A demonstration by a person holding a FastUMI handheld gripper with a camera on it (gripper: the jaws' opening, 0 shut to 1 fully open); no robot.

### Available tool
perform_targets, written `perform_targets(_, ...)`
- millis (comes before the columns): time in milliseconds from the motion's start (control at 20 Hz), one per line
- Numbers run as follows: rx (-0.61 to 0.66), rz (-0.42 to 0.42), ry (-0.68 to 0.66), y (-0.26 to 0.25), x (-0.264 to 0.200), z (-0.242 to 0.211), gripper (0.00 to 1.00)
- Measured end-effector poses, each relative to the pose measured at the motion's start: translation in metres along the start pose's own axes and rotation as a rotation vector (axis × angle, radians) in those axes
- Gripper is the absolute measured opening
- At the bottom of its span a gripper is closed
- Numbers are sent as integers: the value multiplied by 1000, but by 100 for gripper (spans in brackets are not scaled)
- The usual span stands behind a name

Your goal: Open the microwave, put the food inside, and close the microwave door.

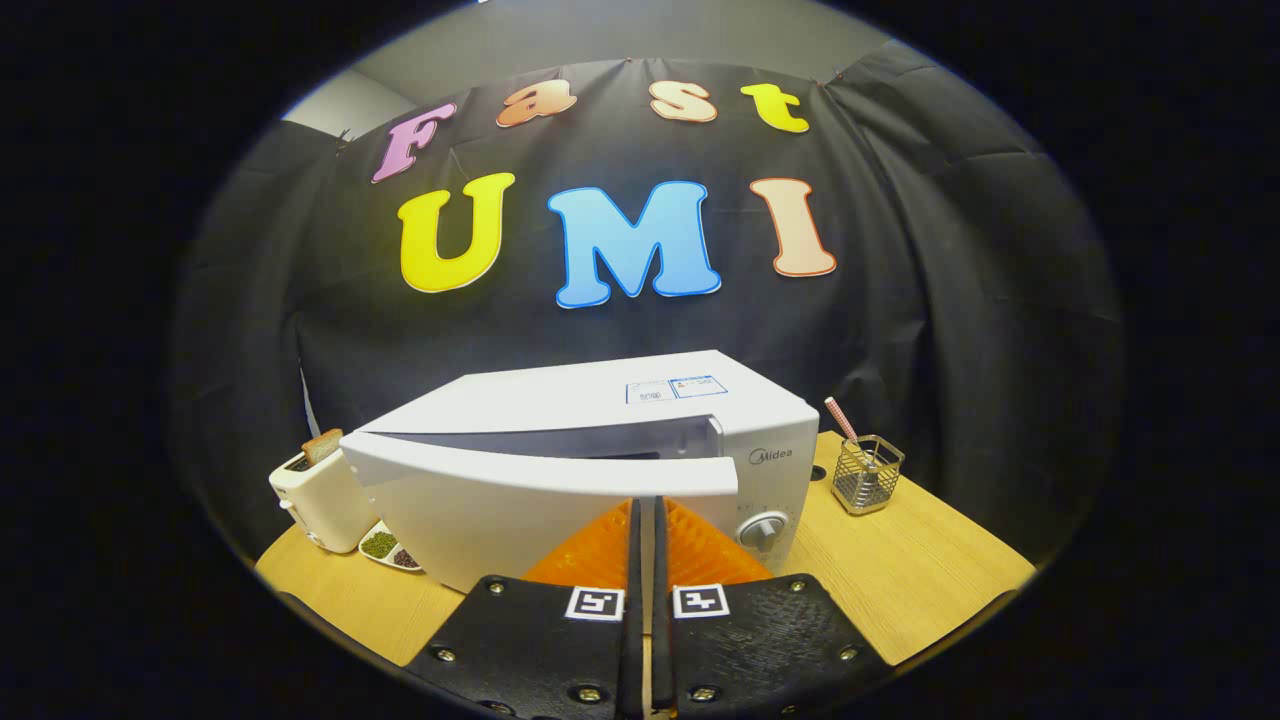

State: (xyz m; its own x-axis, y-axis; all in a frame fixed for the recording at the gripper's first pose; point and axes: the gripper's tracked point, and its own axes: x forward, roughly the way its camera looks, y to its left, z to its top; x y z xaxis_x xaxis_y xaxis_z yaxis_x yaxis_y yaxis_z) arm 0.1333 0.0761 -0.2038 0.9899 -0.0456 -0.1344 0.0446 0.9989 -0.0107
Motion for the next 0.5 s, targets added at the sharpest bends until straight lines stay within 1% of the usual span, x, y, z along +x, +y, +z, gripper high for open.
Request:
perform_targets(350,2,-11,2,-8,38,5,3)
perform_targets(500,16,-10,4,-8,41,6,2)
